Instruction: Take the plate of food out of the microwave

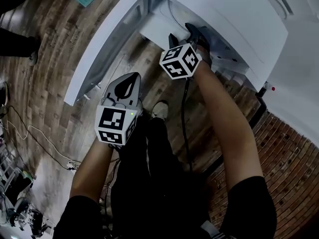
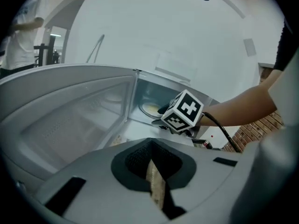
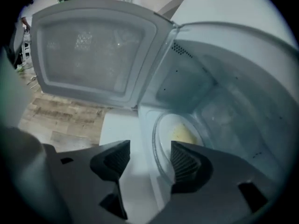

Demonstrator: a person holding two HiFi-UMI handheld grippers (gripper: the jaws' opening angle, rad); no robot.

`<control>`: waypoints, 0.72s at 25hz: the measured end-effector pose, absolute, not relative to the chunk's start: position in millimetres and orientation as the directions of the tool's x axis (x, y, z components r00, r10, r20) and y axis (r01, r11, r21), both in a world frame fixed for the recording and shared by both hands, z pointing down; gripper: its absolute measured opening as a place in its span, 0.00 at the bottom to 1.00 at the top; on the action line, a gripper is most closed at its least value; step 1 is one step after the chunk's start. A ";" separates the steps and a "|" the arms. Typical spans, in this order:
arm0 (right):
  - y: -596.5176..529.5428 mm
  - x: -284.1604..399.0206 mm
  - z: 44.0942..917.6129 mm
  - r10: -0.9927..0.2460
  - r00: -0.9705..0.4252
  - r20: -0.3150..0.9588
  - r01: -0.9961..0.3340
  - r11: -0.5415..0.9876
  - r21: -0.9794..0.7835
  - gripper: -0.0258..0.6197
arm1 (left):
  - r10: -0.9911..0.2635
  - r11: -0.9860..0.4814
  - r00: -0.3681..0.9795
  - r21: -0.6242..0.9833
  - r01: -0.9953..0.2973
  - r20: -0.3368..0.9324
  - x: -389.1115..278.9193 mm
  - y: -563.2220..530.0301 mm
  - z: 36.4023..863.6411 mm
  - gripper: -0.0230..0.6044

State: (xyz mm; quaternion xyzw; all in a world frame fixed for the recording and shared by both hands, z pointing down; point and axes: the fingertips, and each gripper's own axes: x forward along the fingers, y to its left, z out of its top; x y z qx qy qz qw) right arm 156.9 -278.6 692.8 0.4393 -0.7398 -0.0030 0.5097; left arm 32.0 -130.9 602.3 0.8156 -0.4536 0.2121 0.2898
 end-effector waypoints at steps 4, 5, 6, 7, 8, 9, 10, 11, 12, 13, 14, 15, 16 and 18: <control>-296.6 157.7 709.4 -0.629 -0.061 0.775 -0.616 0.635 0.467 0.47 | -0.643 -0.396 0.465 0.256 -0.882 0.609 13.0 -133.7 598.2 0.02; -300.9 158.7 711.5 -0.627 -0.052 0.777 -0.607 0.638 0.474 0.47 | -0.651 -0.386 0.455 0.251 -0.888 0.608 8.7 -134.3 598.0 0.02; -304.8 160.1 713.3 -0.624 -0.043 0.781 -0.598 0.642 0.480 0.47 | -0.656 -0.378 0.447 0.248 -0.892 0.607 5.2 -134.2 598.2 0.02; -308.3 161.7 715.2 -0.618 -0.031 0.785 -0.591 0.645 0.485 0.47 | -0.660 -0.373 0.442 0.247 -0.895 0.608 2.3 -133.3 598.9 0.02; -311.4 163.6 717.1 -0.612 -0.017 0.790 -0.584 0.648 0.489 0.47 | -0.661 -0.368 0.440 0.248 -0.896 0.609 0.0 -131.9 599.9 0.02; -313.9 165.2 719.5 -0.606 -0.003 0.796 -0.577 0.651 0.493 0.47 | -0.660 -0.362 0.438 0.251 -0.897 0.611 -2.0 -130.1 601.0 0.03; -315.4 165.9 722.3 -0.598 0.008 0.802 -0.572 0.655 0.494 0.47 | -0.659 -0.357 0.435 0.254 -0.899 0.614 -3.9 -128.1 602.2 0.02; -315.7 165.7 725.2 -0.589 0.013 0.808 -0.568 0.660 0.491 0.47 | -0.658 -0.350 0.430 0.254 -0.902 0.618 -6.2 -125.8 603.6 0.02; -315.3 165.4 727.5 -0.584 0.016 0.812 -0.564 0.665 0.490 0.48 | -0.659 -0.339 0.423 0.257 -0.905 0.622 -8.5 -123.8 605.3 0.02; -314.7 165.7 728.7 -0.584 0.019 0.812 -0.557 0.668 0.493 0.48 | -0.659 -0.323 0.417 0.265 -0.909 0.626 -10.0 -122.1 607.4 0.02; -314.0 166.5 728.6 -0.588 0.020 0.809 -0.551 0.669 0.500 0.48 | -0.658 -0.307 0.414 0.278 -0.910 0.629 -10.5 -121.0 609.6 0.02; -312.9 166.9 727.8 -0.592 0.018 0.806 -0.545 0.670 0.504 0.48 | -0.656 -0.294 0.414 0.291 -0.910 0.631 -10.0 -120.0 611.7 0.02; -310.8 166.1 726.4 -0.594 0.011 0.804 -0.541 0.673 0.504 0.48 | -0.653 -0.288 0.416 0.300 -0.909 0.633 -9.0 -119.0 613.5 0.02; -303.9 161.5 722.8 -0.600 -0.004 0.800 -0.532 0.679 0.506 0.44 | -0.645 -0.295 0.420 0.300 -0.907 0.638 -6.5 -115.4 616.4 0.02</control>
